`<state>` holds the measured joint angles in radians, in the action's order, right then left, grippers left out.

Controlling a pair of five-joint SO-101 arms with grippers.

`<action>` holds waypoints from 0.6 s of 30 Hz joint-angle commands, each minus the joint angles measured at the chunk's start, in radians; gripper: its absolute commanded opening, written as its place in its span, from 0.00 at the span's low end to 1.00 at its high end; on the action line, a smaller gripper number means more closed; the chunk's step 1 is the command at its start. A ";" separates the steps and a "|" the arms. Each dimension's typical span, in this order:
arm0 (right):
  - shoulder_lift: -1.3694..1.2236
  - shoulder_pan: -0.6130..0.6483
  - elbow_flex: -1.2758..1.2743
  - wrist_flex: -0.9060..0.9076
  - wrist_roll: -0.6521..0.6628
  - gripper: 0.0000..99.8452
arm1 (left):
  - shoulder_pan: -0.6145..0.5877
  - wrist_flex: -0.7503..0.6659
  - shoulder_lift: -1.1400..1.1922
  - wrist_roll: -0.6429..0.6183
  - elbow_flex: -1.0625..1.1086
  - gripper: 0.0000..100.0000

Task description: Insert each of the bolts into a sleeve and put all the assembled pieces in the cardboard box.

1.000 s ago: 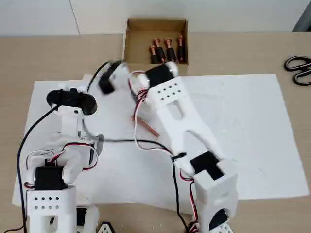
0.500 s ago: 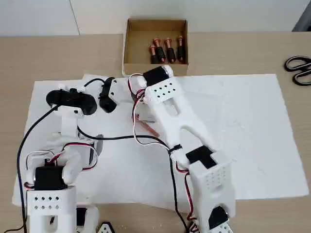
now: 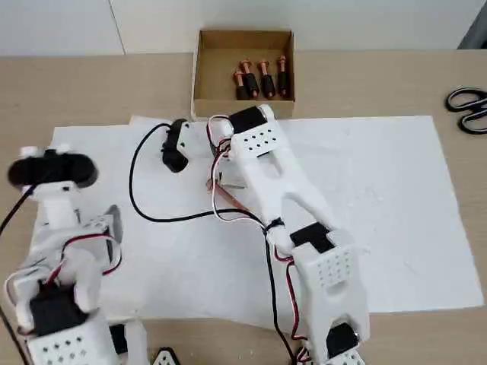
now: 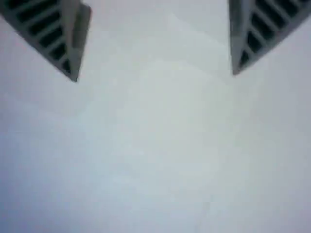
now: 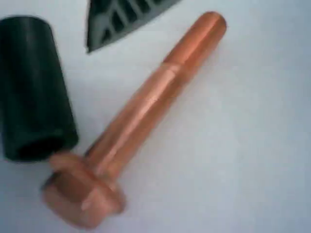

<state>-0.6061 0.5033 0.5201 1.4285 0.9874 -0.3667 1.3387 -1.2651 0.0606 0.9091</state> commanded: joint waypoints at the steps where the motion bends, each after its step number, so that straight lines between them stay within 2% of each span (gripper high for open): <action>1: 0.001 0.013 0.008 -0.021 0.009 0.26 | -0.020 0.025 -0.109 0.012 -0.028 0.20; 6: -0.008 0.016 0.008 -0.056 0.008 0.26 | -0.021 0.017 -0.184 0.012 -0.002 0.20; 18: -0.105 0.025 0.008 -0.093 0.008 0.26 | -0.020 0.017 -0.186 0.012 0.008 0.20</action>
<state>-0.7119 0.5263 0.5201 1.3548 0.9889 -0.3836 1.3587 -1.4523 0.0667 0.9214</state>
